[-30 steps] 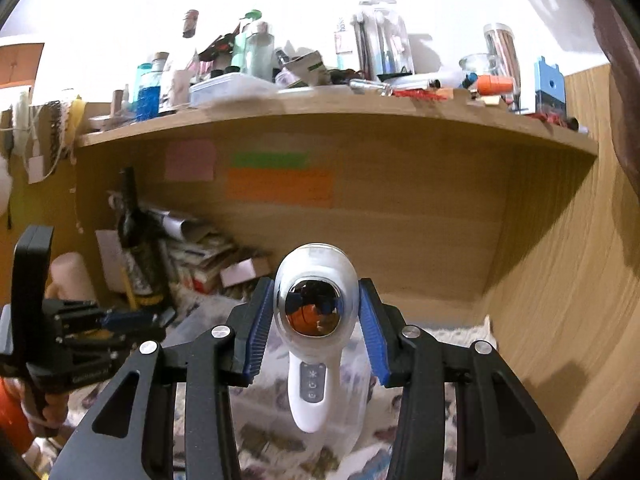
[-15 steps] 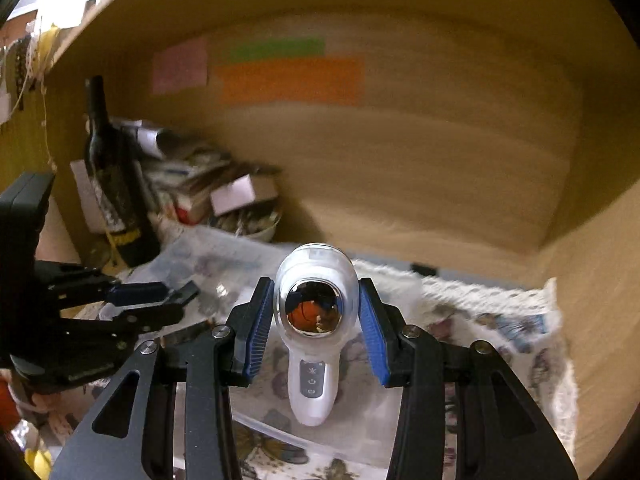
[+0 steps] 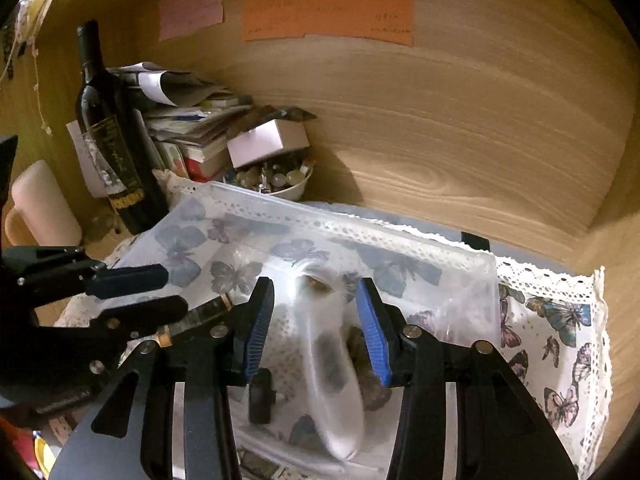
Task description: Organize rigid objects
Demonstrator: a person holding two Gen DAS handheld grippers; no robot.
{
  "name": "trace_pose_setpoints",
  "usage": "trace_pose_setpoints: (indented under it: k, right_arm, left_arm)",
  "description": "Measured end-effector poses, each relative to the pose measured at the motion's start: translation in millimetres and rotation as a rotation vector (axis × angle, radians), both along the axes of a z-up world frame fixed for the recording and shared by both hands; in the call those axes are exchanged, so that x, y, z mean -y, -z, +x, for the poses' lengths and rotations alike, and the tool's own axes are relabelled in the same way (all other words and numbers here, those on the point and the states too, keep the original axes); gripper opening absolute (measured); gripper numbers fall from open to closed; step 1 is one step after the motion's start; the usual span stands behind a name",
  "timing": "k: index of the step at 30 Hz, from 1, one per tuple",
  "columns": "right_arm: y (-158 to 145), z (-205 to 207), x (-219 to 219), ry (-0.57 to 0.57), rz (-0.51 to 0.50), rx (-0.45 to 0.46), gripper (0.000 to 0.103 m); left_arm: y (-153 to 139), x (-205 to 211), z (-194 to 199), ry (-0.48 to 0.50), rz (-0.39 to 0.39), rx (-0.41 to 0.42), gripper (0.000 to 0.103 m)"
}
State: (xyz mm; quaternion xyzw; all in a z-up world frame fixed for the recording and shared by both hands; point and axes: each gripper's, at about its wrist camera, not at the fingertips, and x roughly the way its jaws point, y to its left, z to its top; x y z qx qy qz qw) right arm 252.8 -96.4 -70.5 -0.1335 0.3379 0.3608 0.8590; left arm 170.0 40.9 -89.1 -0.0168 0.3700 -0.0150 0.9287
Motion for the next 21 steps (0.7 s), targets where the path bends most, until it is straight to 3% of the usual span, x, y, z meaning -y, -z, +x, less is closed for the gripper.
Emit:
trace_pose_setpoints:
  k: [4,6,10,13,16,21]
  right_arm:
    - [-11,-10,12,0.012,0.024,0.017,0.043]
    - [-21,-20,22,0.021,0.043,0.044,0.047]
    - [-39,-43,41,0.036,0.085,0.093,0.06]
    - [-48,-62,55,0.049,0.104,0.123,0.063]
    - [-50,-81,68,0.073,0.114,0.143,0.068]
    - [-37,-104,84,0.103,0.113,0.134,0.069]
  left_arm:
    - [-12,1,-14,-0.002,0.004,0.03,0.028]
    - [-19,2,-23,-0.006,0.003,0.049,0.036]
    - [-28,3,-44,-0.014,0.0,0.08,0.043]
    - [-29,5,-58,-0.016,-0.002,0.086,0.05]
    - [-27,11,-75,-0.015,0.004,0.083,0.056]
    - [-17,23,-97,0.002,-0.006,0.074,0.061]
